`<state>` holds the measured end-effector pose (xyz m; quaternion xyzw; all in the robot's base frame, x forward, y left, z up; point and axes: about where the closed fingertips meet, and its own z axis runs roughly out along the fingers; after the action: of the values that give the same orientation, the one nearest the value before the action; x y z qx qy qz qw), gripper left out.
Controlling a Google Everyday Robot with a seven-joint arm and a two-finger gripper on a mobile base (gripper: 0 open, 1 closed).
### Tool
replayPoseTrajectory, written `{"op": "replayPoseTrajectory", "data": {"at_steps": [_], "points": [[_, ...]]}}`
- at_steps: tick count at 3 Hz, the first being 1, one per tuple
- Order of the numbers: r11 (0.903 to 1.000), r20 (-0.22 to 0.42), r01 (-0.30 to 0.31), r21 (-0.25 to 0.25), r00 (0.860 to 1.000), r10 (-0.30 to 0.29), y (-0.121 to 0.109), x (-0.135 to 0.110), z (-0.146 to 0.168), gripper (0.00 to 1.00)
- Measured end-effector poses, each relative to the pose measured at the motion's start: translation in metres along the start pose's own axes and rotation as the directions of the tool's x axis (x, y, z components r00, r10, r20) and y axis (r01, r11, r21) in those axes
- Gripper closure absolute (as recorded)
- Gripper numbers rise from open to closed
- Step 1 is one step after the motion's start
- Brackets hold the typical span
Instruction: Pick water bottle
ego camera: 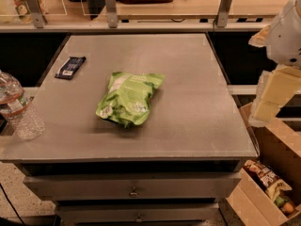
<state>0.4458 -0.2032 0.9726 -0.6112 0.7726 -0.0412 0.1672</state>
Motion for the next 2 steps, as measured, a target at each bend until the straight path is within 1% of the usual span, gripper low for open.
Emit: {"op": "replayPoseTrajectory", "data": {"at_steps": [1, 2], "points": [[0.9985, 0.103, 0.053, -0.016, 0.993, -0.051, 0.006, -0.047, 0.033, 0.0], [0.992, 0.296, 0.126, -0.005, 0.948, -0.119, 0.002, -0.127, 0.063, 0.0]]}}
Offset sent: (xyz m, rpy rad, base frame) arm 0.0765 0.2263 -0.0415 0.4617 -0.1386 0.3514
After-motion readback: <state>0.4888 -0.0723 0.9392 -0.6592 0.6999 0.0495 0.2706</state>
